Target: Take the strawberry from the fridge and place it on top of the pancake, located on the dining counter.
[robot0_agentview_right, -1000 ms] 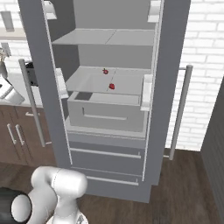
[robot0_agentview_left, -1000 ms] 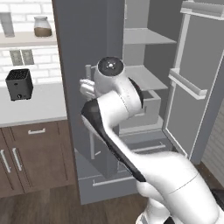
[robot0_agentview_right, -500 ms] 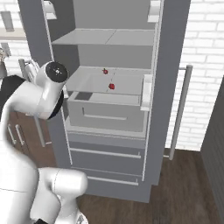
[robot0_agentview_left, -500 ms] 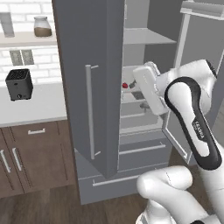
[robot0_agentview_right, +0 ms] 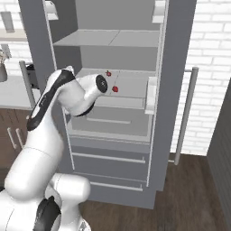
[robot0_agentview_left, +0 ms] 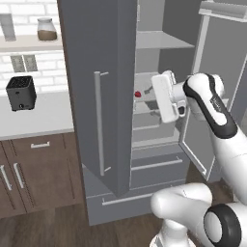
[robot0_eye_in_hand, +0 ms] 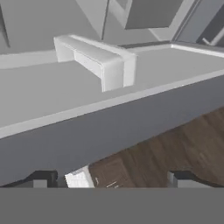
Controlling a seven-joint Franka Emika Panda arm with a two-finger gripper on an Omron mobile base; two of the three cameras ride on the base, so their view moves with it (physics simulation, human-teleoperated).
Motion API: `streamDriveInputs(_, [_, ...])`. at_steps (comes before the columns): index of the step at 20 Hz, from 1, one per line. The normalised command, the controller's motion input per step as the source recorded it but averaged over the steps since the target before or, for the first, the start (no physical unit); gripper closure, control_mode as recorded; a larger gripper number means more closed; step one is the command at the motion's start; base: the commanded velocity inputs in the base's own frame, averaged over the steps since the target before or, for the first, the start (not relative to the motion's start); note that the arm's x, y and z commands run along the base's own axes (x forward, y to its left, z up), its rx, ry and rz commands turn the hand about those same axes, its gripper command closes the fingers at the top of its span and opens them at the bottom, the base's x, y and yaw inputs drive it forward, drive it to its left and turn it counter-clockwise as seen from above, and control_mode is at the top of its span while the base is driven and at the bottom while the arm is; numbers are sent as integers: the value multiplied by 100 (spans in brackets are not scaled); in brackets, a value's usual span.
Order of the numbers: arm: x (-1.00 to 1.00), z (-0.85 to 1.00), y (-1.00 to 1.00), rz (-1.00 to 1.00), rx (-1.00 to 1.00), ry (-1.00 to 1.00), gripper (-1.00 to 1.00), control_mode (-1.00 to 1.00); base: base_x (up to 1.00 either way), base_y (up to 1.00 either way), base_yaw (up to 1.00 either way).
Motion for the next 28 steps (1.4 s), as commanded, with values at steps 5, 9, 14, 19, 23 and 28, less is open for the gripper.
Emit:
streamDriveInputs(5, [76, -29, -25, 13, 11, 5, -100, -100, 0, 0, 0])
streamDriveInputs(9, [72, -25, 9, 12, 8, 1, -100, -100, 0, 0, 0])
streamDriveInputs(14, [37, -23, 36, 9, 2, 0, -100, -100, 0, 0, 0])
streamDriveInputs(19, [14, -16, 58, 10, 0, 0, -100, -100, 0, 0, 0])
streamDriveInputs(23, [-14, -19, 76, 16, 0, 0, -100, -100, 0, 0, 0])
streamDriveInputs(28, [-40, -15, 84, 14, 0, 0, -100, -100, 0, 0, 0])
